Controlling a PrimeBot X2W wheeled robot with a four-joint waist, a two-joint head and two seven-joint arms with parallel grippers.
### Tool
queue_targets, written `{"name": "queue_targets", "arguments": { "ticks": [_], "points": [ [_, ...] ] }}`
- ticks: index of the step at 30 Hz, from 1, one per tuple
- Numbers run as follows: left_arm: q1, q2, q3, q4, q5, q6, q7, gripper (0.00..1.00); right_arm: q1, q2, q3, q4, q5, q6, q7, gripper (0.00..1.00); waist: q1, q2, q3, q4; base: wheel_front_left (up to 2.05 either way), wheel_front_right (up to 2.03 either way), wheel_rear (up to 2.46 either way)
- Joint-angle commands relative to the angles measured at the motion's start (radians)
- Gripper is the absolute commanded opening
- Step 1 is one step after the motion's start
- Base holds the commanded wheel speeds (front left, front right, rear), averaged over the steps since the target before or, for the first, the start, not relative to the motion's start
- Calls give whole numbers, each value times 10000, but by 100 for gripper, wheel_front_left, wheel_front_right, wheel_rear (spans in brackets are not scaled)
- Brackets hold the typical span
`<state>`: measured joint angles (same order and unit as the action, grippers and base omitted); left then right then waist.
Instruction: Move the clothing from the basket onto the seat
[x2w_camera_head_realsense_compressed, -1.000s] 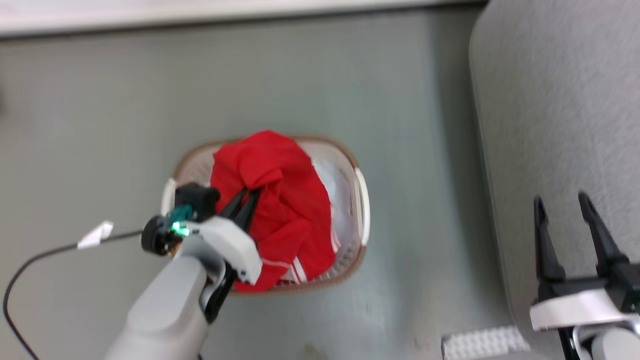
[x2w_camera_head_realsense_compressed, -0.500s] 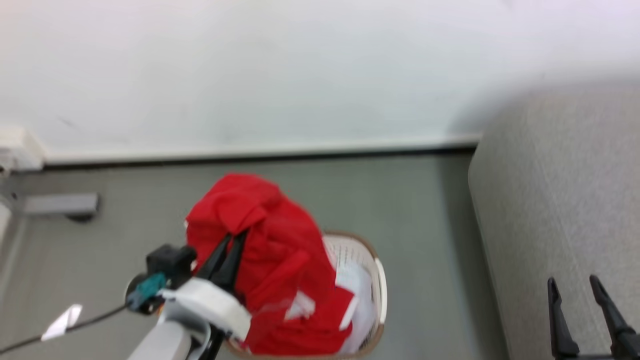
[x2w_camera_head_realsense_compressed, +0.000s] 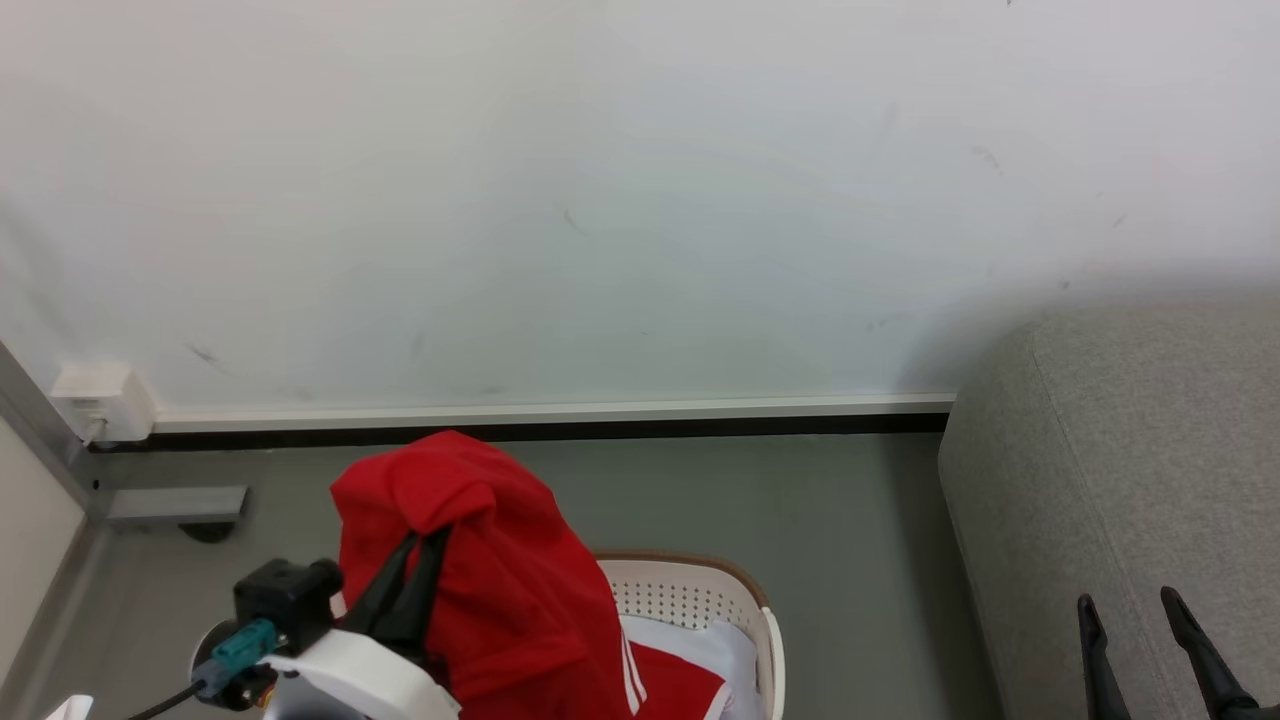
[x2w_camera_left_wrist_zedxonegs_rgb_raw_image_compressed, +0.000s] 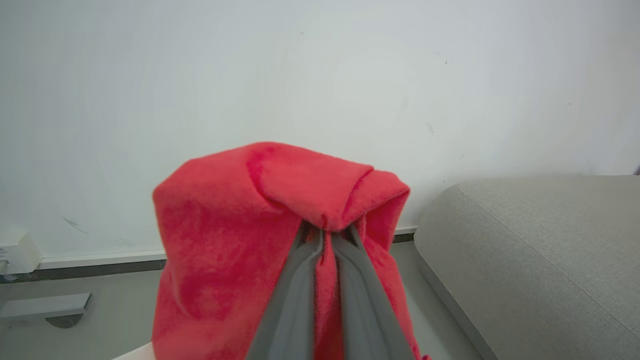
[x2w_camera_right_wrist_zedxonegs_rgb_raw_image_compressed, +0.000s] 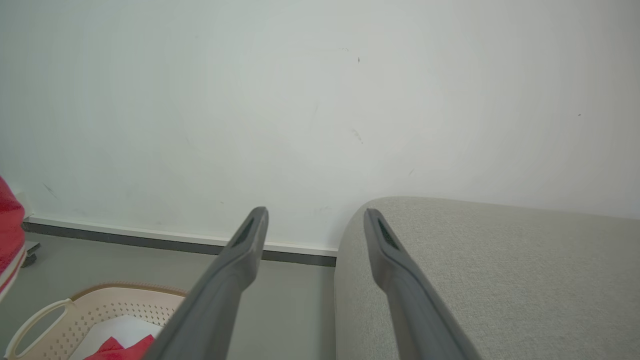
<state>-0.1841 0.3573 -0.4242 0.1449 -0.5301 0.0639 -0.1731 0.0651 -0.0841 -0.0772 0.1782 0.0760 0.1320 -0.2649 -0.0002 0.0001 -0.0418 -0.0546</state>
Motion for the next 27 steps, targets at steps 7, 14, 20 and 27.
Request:
{"name": "queue_targets", "arguments": {
  "ticks": [7,14,20,27],
  "points": [
    [104,256,-213,-965,54,53,459,0,-332,-339,1175,-651,314,-25,8,100,2,-1,65,38,0,0,0],
    [-340,108,-588,-1369,212,-86,782,0,-973,-1165,3261,-1120,886,-25,7,100,2,-1,85,60,0,0,0],
    [-815,-222,-1223,-1443,414,-338,1111,0,-1943,-2114,5493,-1312,1589,-25,8,100,2,-1,76,59,0,0,0],
    [-1237,-578,-2129,-1596,691,-740,1458,0,-2971,-2659,7333,-1257,2270,-23,8,100,2,-1,117,22,0,0,0]
  ]
}}
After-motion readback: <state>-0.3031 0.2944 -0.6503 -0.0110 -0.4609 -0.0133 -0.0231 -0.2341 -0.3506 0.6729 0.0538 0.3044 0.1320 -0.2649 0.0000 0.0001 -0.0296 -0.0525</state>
